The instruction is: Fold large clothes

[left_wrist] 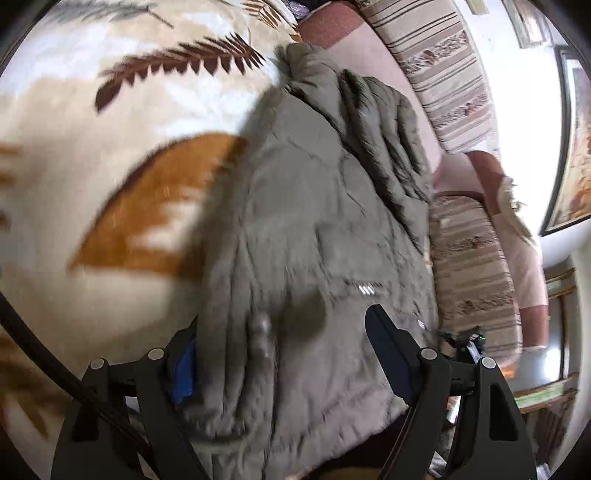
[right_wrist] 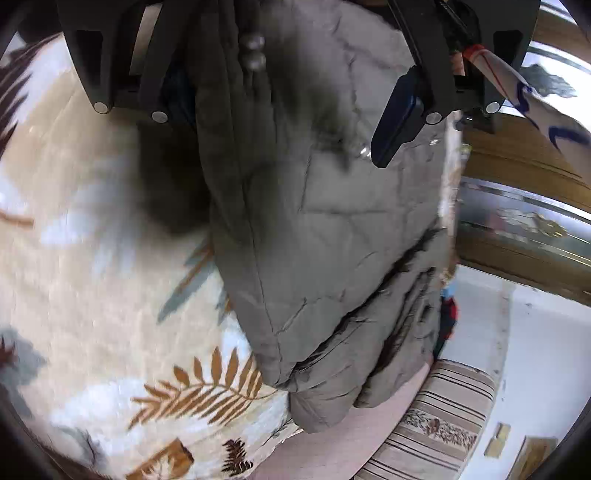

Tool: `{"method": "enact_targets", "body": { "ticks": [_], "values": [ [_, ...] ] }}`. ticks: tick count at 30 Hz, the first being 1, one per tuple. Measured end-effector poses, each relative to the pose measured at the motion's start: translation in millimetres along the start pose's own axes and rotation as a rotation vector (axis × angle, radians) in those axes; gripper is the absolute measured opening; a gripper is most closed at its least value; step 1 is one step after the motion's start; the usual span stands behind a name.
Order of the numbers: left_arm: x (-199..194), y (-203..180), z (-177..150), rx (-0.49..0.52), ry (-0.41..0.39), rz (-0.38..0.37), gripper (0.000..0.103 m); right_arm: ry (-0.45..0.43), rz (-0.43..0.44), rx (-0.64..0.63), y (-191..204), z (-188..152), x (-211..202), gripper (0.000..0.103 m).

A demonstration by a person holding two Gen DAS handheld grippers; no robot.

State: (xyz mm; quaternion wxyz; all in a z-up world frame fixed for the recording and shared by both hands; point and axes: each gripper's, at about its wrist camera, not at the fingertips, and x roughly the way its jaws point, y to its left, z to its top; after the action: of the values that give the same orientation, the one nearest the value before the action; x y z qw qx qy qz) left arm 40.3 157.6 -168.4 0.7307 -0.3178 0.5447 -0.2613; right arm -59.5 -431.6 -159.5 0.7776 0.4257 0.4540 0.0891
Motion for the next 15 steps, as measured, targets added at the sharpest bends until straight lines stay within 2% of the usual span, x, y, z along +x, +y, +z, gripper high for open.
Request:
{"method": "enact_targets", "body": {
  "ticks": [5, 10, 15],
  "values": [
    [-4.0, -16.6, -21.3, 0.044, 0.004, -0.12, 0.079, -0.026, 0.157, 0.044, -3.0, -9.3, -18.9, 0.077],
    [14.4, -17.0, -26.4, 0.047, 0.042, -0.107, 0.079, 0.022, 0.113, 0.019, -1.7, -21.8, -12.7, 0.077],
    [11.6, -26.0, -38.3, 0.085, 0.044, -0.096, 0.079, 0.066, 0.09, 0.006, -4.3, -39.9, -15.9, 0.077]
  ]
}}
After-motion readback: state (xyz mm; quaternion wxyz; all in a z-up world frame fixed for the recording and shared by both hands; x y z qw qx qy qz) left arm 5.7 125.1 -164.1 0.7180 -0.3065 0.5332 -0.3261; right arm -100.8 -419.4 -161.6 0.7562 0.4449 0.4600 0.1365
